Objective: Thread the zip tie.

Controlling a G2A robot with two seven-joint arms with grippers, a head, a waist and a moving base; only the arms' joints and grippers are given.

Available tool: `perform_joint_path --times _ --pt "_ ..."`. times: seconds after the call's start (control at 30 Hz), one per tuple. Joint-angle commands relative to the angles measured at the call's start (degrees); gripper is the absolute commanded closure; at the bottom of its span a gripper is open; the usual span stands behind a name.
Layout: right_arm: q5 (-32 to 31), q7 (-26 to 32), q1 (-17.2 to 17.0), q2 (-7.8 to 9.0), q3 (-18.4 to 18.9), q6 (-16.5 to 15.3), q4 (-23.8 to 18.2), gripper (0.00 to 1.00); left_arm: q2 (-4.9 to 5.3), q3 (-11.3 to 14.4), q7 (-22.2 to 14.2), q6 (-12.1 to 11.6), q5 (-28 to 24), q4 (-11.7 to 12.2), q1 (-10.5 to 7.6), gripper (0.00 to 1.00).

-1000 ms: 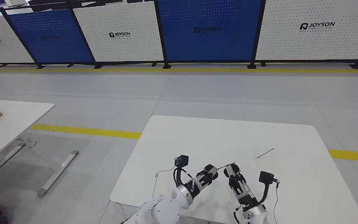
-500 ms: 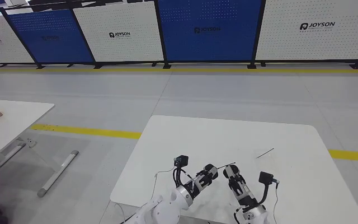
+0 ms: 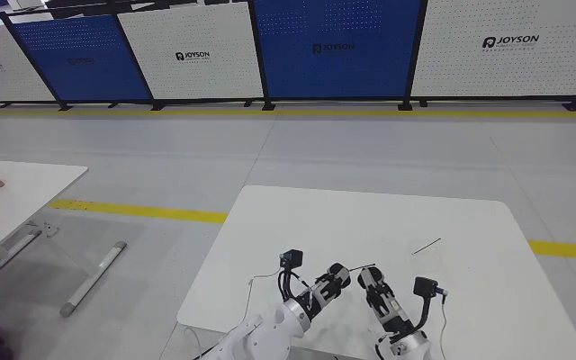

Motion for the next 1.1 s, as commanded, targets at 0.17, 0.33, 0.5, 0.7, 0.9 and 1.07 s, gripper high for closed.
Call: perform_joint_path --times 0.17,0.33,0.5,0.7,0.9,1.07 --pt "-0.6 -0.4 0.1 -0.01 -0.4 0.2 -0.3 0.87 -0.12 0.0 0.1 0.2 -0.3 0.5 -0.23 1.00" --pt "-1.1 -0.4 0.2 -0.02 -0.6 0.5 -0.6 0.86 -0.16 0.0 0.1 0.3 -0.3 0.5 -0.22 1.00" --pt "-1.3 -0.6 0.4 -0.04 -0.8 0.8 -0.7 0.84 -0.17 0.1 0.0 0.1 0.0 0.5 -0.07 1.00" --pt "-1.5 -0.9 0.7 -0.07 -0.9 1.5 -0.9 0.88 -0.16 0.0 0.2 0.0 0.6 0.3 0.24 1.00" --pt "-1.7 -0.8 0.9 -0.08 -1.0 1.8 -1.0 0.89 -0.14 0.0 0.2 -0.2 1.0 0.1 0.48 1.00" --pt "-1.6 -0.9 1.0 -0.11 -1.1 2.0 -0.8 0.88 -0.19 0.0 0.1 -0.1 0.9 0.3 0.32 1.00"
